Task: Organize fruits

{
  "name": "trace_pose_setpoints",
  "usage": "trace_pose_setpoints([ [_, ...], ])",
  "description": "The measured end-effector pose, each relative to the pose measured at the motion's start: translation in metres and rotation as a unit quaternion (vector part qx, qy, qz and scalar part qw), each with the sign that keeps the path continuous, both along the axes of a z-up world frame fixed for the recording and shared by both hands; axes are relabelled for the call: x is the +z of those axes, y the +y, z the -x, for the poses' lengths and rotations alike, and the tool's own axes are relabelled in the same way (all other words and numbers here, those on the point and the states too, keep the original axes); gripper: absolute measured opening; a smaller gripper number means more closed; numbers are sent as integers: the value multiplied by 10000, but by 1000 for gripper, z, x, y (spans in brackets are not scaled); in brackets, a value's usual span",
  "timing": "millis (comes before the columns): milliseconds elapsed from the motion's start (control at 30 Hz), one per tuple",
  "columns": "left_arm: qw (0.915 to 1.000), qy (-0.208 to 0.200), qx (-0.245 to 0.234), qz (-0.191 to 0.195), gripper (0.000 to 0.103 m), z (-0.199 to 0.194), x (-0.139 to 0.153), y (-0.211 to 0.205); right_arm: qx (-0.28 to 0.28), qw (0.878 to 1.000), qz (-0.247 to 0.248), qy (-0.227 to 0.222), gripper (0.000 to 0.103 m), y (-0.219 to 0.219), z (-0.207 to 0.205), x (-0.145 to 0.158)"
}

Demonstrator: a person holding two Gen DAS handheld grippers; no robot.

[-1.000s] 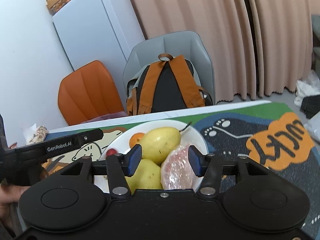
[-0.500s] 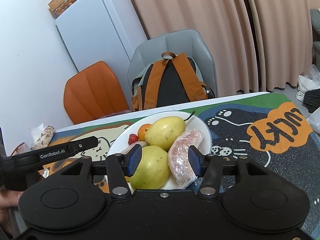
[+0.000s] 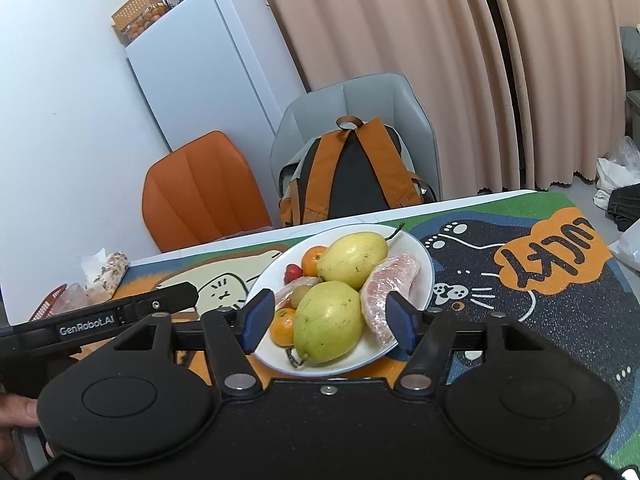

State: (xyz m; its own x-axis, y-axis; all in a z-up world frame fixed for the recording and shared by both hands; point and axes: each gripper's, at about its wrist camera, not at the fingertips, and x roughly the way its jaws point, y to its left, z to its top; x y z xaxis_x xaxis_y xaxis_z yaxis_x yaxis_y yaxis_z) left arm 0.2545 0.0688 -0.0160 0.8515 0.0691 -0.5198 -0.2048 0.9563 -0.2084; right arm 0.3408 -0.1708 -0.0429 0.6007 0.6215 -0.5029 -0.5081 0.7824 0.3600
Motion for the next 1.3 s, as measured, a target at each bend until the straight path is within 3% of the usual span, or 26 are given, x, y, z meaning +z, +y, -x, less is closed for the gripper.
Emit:
trace_pose_setpoints([
  [133,9999,-11,57,-132,89,15,5,-5,-19,9999,-25,-112,84,-4,13,6],
  [533,9997,111,103,-165,100,58,10,-13,67,9996,-129,-243,103,-16,47,14],
  [1300,9995,81,89,-277,101,128,25,-19,269,9990,-46,-340,103,-25,105,26],
])
